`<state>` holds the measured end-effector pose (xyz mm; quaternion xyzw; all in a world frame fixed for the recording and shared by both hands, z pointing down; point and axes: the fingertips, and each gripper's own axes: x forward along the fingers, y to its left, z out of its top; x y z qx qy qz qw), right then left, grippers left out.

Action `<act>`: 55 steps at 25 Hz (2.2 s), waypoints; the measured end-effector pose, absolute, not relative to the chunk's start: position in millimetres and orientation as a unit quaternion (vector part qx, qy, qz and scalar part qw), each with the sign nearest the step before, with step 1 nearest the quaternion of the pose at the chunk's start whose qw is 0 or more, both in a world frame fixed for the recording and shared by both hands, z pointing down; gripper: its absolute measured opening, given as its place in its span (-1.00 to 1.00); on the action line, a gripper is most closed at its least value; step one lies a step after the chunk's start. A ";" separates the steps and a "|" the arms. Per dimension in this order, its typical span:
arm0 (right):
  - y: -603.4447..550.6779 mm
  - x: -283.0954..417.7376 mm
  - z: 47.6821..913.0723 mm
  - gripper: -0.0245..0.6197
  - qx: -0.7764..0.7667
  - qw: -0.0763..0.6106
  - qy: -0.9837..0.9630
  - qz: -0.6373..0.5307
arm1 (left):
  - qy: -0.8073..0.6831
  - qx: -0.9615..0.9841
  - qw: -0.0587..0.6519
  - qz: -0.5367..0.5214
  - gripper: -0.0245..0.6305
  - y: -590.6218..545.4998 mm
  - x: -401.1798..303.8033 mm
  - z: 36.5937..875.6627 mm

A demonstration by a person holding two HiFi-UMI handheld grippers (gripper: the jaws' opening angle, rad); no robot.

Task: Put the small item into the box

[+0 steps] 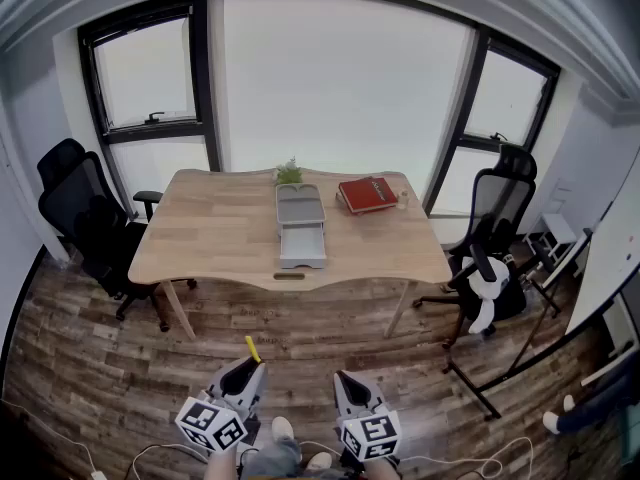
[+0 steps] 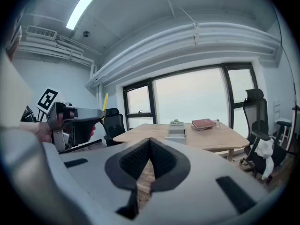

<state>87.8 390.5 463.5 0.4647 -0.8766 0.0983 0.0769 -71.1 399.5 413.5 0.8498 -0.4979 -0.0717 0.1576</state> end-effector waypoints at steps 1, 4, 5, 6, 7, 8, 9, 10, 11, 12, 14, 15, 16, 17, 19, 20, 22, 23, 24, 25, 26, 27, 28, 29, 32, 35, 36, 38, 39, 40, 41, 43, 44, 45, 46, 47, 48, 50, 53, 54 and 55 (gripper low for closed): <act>392.8 87.0 464.8 -0.91 0.463 0.081 -0.877 0.098 | -0.495 0.852 0.154 -0.072 -0.72 402.4 -67.9 412.6; 396.2 83.2 467.7 -0.91 0.461 0.093 -0.877 0.099 | -0.486 0.858 0.147 -0.070 -0.72 403.5 -62.2 411.6; 396.5 82.7 468.0 -0.91 0.462 0.096 -0.876 0.100 | -0.484 0.860 0.147 -0.067 -0.72 400.8 -61.6 412.9; 396.0 83.5 467.9 -0.91 0.464 0.097 -0.875 0.100 | -0.482 0.862 0.146 -0.062 -0.72 396.6 -61.3 414.7; 393.6 85.0 467.2 -0.91 0.468 0.097 -0.873 0.100 | -0.480 0.863 0.145 -0.057 -0.72 391.1 -61.5 416.1; 388.6 86.5 466.0 -0.91 0.473 0.096 -0.870 0.099 | -0.479 0.864 0.144 -0.052 -0.72 384.4 -62.7 416.4; 381.7 87.6 464.6 -0.91 0.478 0.094 -0.868 0.099 | -0.479 0.865 0.142 -0.048 -0.72 377.0 -65.3 415.2; 374.5 88.0 462.7 -0.91 0.482 0.092 -0.866 0.100 | -0.480 0.865 0.139 -0.046 -0.72 369.6 -69.1 413.0; 368.7 88.0 460.2 -0.91 0.485 0.088 -0.864 0.100 | -0.481 0.865 0.139 -0.046 -0.72 363.0 -73.3 410.5; 364.7 88.0 457.7 -0.91 0.487 0.085 -0.864 0.099 | -0.482 0.864 0.140 -0.047 -0.72 357.7 -77.1 409.1; 358.3 89.1 455.2 -0.91 0.490 0.080 -0.863 0.096 | -0.486 0.860 0.146 -0.050 -0.72 348.4 -82.7 410.1; 354.9 90.6 455.1 -0.91 0.491 0.078 -0.862 0.097 | -0.490 0.858 0.148 -0.050 -0.72 343.5 -84.5 411.4; 352.0 92.8 455.4 -0.91 0.492 0.077 -0.861 0.098 | -0.493 0.855 0.151 -0.050 -0.72 339.1 -85.0 412.7; 349.7 96.1 455.7 -0.91 0.494 0.076 -0.861 0.100 | -0.495 0.853 0.154 -0.050 -0.72 335.4 -83.9 413.7; 346.1 106.4 457.0 -0.91 0.497 0.074 -0.859 0.104 | -0.497 0.852 0.157 -0.050 -0.72 329.5 -77.8 413.8; 344.4 112.7 457.8 -0.91 0.498 0.073 -0.858 0.106 | -0.497 0.852 0.156 -0.050 -0.72 327.0 -73.8 412.6; 341.6 125.3 457.8 -0.91 0.500 0.068 -0.857 0.107 | -0.498 0.852 0.152 -0.052 -0.72 324.1 -65.3 409.8; 340.4 131.1 457.8 -0.91 0.500 0.065 -0.857 0.106 | -0.499 0.853 0.148 -0.050 -0.72 324.2 -61.1 409.0; 338.9 136.6 458.5 -0.91 0.500 0.063 -0.857 0.105 | -0.500 0.853 0.142 -0.047 -0.72 324.9 -57.4 409.2; 336.5 141.7 460.0 -0.91 0.499 0.062 -0.858 0.104 | -0.502 0.853 0.135 -0.042 -0.72 325.5 -54.7 410.8; 333.2 146.0 461.9 -0.91 0.498 0.062 -0.859 0.103 | -0.505 0.852 0.132 -0.038 -0.72 325.7 -53.4 414.1; 330.0 149.5 464.4 -0.91 0.497 0.063 -0.859 0.104 | -0.509 0.850 0.132 -0.033 -0.72 325.7 -53.6 418.7; 327.5 152.1 467.8 -0.91 0.496 0.066 -0.860 0.106 | -0.513 0.847 0.134 -0.028 -0.72 325.3 -54.8 424.1; 325.4 153.8 471.8 -0.91 0.494 0.070 -0.860 0.109 | -0.516 0.846 0.134 -0.020 -0.72 323.7 -57.0 429.5; 310.2 157.5 482.5 -0.91 0.492 0.079 -0.859 0.115 | -0.530 0.838 0.129 0.009 -0.72 305.1 -68.2 447.0; 279.4 159.1 492.3 -0.91 0.498 0.084 -0.855 0.119 | -0.543 0.828 0.143 0.016 -0.72 276.9 -75.4 466.8; 266.5 158.1 493.9 -0.91 0.499 0.084 -0.854 0.117 | -0.541 0.828 0.146 0.014 -0.72 265.4 -74.6 472.3; 237.1 153.6 496.3 -0.91 0.500 0.087 -0.854 0.113 | -0.536 0.831 0.146 0.013 -0.72 236.1 -71.5 480.4; 221.0 149.3 496.7 -0.91 0.499 0.089 -0.855 0.110 | -0.534 0.833 0.146 0.013 -0.72 218.5 -71.4 482.5; 204.4 143.7 496.6 -0.91 0.498 0.092 -0.856 0.108 | -0.532 0.834 0.147 0.010 -0.72 199.8 -73.0 483.0; 187.5 137.6 496.1 -0.91 0.497 0.095 -0.856 0.107 | -0.529 0.835 0.150 0.005 -0.72 180.6 -75.5 481.9; 153.6 127.5 494.3 -0.91 0.499 0.101 -0.854 0.108 | -0.517 0.841 0.156 -0.005 -0.72 144.4 -78.6 476.1; 136.5 123.5 493.0 -0.91 0.502 0.102 -0.852 0.109 | -0.511 0.845 0.157 -0.007 -0.72 127.8 -79.2 473.5; 118.7 118.7 491.3 -0.91 0.505 0.101 -0.850 0.110 | -0.506 0.848 0.158 -0.007 -0.72 111.2 -80.8 472.4; 100.7 112.4 490.1 -0.91 0.506 0.100 -0.849 0.110 | -0.503 0.849 0.161 -0.005 -0.72 94.2 -84.0 472.8; 83.1 104.9 489.5 -0.91 0.507 0.099 -0.849 0.111 | -0.501 0.850 0.164 -0.002 -0.71 77.0 -88.4 474.0; 66.4 97.0 489.4 -0.91 0.507 0.099 -0.849 0.110 | -0.497 0.852 0.166 0.001 -0.72 60.4 -92.9 475.3; 36.6 83.6 491.4 -0.91 0.509 0.100 -0.848 0.109 | -0.489 0.857 0.165 0.005 -0.72 30.0 -100.7 477.7; 2.9 71.1 496.5 -0.91 0.516 0.102 -0.843 0.112 | -0.479 0.861 0.171 0.007 -0.72 -5.3 -109.4 484.0; -6.0 68.2 496.1 -0.91 0.518 0.103 -0.842 0.112 | -0.477 0.861 0.174 0.007 -0.72 -15.0 -111.5 484.8; -13.6 65.5 494.3 -0.91 0.520 0.103 -0.841 0.112 | -0.475 0.862 0.175 0.007 -0.72 -23.1 -113.5 484.4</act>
